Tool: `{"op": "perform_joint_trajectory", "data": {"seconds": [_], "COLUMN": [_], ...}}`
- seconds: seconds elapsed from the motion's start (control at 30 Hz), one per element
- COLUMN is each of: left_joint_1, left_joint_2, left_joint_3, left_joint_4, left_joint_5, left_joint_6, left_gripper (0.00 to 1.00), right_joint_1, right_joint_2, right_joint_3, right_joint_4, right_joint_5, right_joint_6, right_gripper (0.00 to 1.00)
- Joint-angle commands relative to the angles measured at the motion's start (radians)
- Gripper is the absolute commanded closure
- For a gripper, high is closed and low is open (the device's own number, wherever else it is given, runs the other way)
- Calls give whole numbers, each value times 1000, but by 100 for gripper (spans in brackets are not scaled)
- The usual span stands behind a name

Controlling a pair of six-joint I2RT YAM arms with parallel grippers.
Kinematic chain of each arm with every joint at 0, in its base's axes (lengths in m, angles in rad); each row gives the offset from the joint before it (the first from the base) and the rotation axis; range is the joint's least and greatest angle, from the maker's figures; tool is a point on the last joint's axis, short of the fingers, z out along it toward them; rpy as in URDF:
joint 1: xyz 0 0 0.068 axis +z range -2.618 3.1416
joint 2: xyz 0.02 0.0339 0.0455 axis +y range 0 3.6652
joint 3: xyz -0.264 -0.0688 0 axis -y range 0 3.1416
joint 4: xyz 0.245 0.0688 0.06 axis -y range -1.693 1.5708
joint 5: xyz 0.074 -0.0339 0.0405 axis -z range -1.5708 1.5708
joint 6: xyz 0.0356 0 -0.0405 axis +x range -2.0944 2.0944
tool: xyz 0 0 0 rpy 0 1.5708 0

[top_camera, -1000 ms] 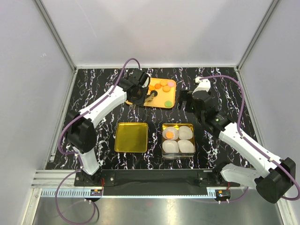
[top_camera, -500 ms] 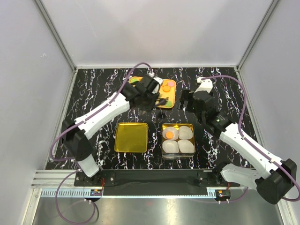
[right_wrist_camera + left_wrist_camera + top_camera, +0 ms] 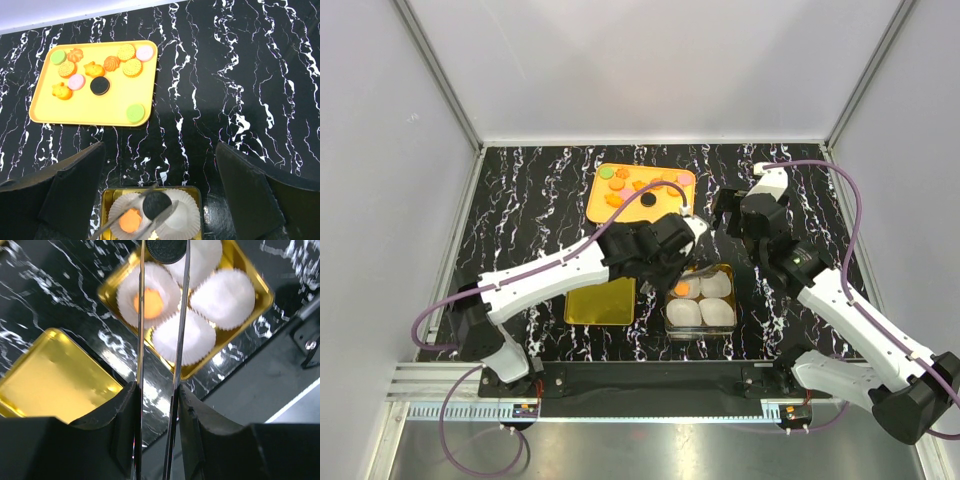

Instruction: Pack the cookies

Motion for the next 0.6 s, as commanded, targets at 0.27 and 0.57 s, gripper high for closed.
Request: {"op": "perform_joint_trajectory", "data": {"seconds": [0.27,0.57], "left_joint_1": [-39,-40], "left_joint_2": [-23,29], "left_joint_3": [-44,-21], "left_joint_4": [110,113], "left_joint_5": [58,52], "left_joint_6": [-29,-17], "left_gripper": [61,59], "right_joint_1": [1,0], "right_joint_2": [-2,-8], "right_joint_3": [35,26], "right_joint_4": [4,9], "right_joint_5": [23,12], "right_joint_6": [16,12], "right_gripper": [0,0]}}
